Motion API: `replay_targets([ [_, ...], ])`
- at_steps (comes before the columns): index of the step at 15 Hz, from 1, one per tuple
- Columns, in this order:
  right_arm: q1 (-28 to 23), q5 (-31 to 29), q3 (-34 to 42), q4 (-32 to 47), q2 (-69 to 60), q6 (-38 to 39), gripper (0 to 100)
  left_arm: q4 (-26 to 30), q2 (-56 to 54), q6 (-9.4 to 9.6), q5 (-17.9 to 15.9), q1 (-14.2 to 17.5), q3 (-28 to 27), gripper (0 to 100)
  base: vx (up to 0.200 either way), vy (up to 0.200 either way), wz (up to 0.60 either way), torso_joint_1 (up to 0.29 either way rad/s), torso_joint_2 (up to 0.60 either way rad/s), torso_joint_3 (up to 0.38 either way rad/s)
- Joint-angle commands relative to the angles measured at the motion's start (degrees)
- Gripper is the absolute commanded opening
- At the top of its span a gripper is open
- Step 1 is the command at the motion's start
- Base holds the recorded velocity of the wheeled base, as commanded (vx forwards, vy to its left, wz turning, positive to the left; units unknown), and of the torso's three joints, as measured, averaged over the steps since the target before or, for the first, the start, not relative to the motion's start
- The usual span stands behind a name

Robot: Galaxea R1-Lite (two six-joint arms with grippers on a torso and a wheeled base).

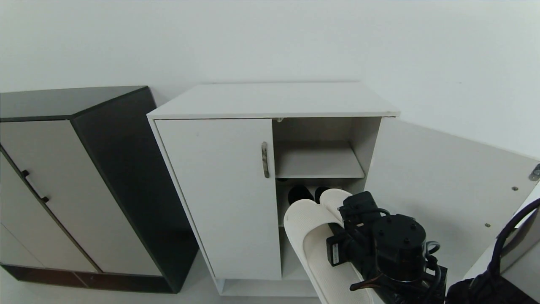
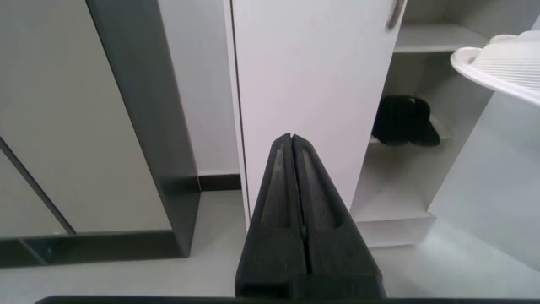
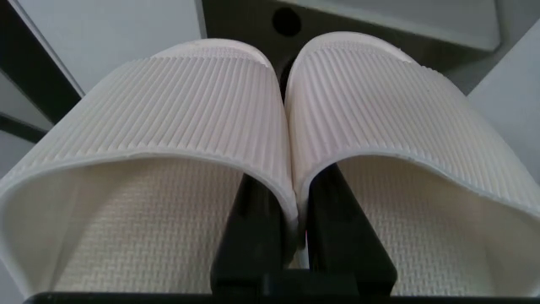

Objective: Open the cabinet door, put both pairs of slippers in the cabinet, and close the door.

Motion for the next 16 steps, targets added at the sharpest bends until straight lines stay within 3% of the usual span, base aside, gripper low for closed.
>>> replay_targets([
  [1, 0.0, 0.0, -0.1, 0.0, 0.4, -0.3, 0, 0.0, 0.1, 0.00, 0.0, 0.0, 0.0, 0, 0.000, 0.000, 0.00, -0.124, 0.47, 0.330],
  [10, 0.0, 0.4, 0.2, -1.9, 2.5, -1.8, 0, 0.0, 0.1, 0.00, 0.0, 0.1, 0.0, 0, 0.000, 0.000, 0.00, -0.074, 0.43, 0.353],
  [16, 0.2, 2.5, 4.3, -10.5, 3.2, -6.7, 0, 0.0, 0.1, 0.00, 0.0, 0.0, 0.0, 0, 0.000, 0.000, -0.10, -0.002, 0.05, 0.049],
])
